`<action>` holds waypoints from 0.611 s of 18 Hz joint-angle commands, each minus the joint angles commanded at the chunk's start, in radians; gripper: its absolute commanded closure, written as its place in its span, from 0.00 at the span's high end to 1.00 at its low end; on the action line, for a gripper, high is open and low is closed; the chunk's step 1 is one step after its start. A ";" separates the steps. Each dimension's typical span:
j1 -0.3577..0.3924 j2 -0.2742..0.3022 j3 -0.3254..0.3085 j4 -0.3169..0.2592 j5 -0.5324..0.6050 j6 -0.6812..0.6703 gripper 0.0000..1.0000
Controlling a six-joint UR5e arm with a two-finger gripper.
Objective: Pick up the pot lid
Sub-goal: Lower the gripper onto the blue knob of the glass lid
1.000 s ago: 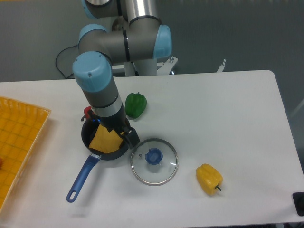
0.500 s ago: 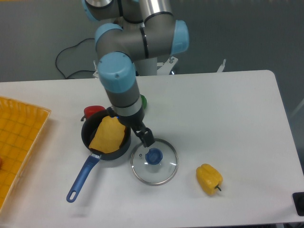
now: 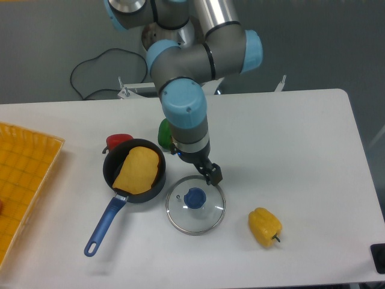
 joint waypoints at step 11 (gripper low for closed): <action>0.000 -0.084 0.017 0.068 -0.069 -0.088 1.00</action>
